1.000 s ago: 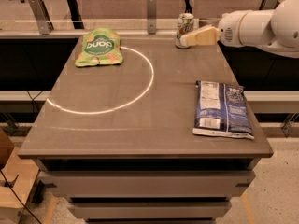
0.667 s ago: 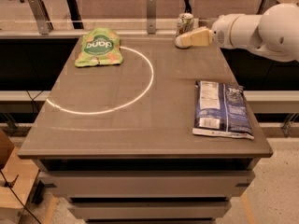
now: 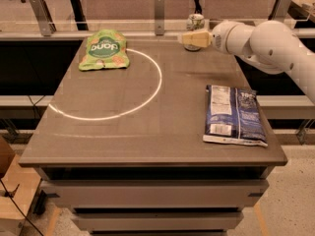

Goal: Move 7up can near blue chip bag

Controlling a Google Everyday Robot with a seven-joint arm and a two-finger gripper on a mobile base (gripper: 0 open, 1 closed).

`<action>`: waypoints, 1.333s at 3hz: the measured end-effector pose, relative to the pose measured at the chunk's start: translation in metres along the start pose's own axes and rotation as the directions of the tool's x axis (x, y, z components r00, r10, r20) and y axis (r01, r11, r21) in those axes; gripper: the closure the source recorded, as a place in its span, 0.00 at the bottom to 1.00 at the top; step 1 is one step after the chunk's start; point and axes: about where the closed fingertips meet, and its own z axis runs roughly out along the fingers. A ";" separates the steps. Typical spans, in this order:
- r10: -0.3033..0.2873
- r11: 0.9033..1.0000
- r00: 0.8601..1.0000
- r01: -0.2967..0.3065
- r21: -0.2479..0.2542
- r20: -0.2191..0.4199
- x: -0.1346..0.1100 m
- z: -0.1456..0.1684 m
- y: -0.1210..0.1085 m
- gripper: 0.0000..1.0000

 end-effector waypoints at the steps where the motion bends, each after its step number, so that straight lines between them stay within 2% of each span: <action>1: 0.044 0.999 0.999 -0.044 0.009 0.027 0.006 0.022 -0.011 0.00; 4: 0.077 0.997 0.997 -0.077 0.010 0.011 0.022 0.066 -0.031 0.00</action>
Offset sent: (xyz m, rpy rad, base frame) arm 0.0667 -0.0053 -0.0263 0.0811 0.0150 -0.0396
